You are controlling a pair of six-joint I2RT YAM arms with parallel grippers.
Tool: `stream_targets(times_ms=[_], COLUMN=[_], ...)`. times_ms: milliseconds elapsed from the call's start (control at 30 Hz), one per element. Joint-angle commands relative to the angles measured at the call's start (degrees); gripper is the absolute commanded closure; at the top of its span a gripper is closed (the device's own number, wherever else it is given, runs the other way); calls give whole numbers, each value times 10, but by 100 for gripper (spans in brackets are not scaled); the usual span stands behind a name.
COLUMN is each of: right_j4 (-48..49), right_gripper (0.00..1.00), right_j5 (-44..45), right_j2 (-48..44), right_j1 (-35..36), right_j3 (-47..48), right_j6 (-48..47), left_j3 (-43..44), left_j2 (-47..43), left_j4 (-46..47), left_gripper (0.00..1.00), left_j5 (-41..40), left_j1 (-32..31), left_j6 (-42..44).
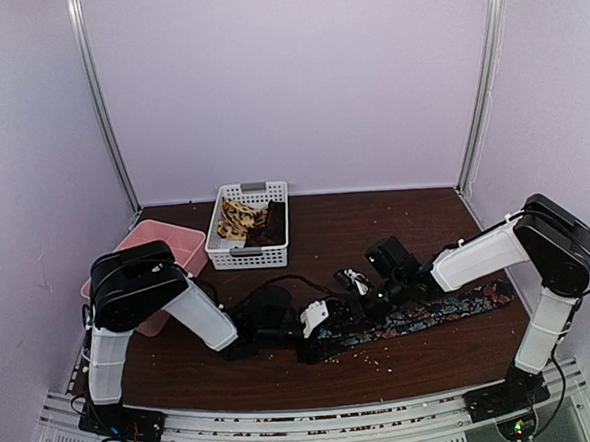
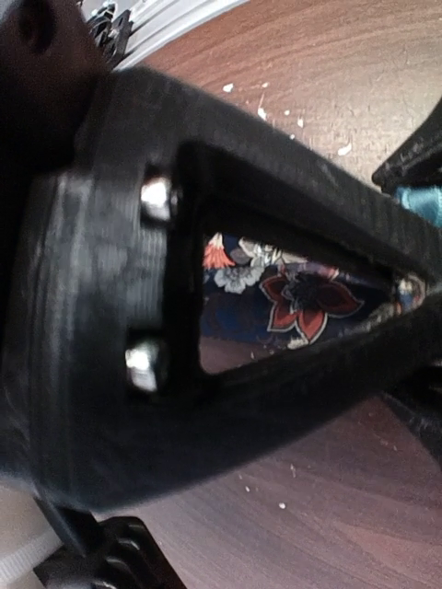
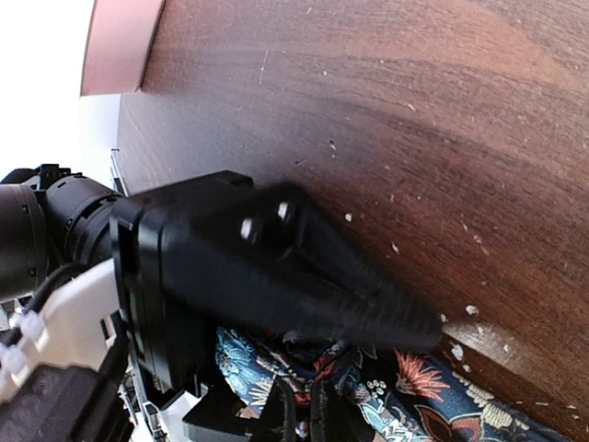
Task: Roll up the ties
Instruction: Roll the tie at the center of the board.
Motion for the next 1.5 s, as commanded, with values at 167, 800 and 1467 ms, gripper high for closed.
stream_targets(times_ms=[167,800,1467], right_j4=[18,27,103], right_gripper=[100,100,100], right_j5=[-5,4,17], right_j2=[-23,74,50], right_j1=[3,0,8], right_j3=[-7,-12,-57], right_j6=[24,-10,22], left_j3=[-40,-178,-137], left_j2=[-4,-74,-4], left_j4=[-103,133,229], left_gripper=[66,31,52], left_j5=[27,-42,-44], left_j1=[-2,-1,-4], left_j6=[57,-15,-103])
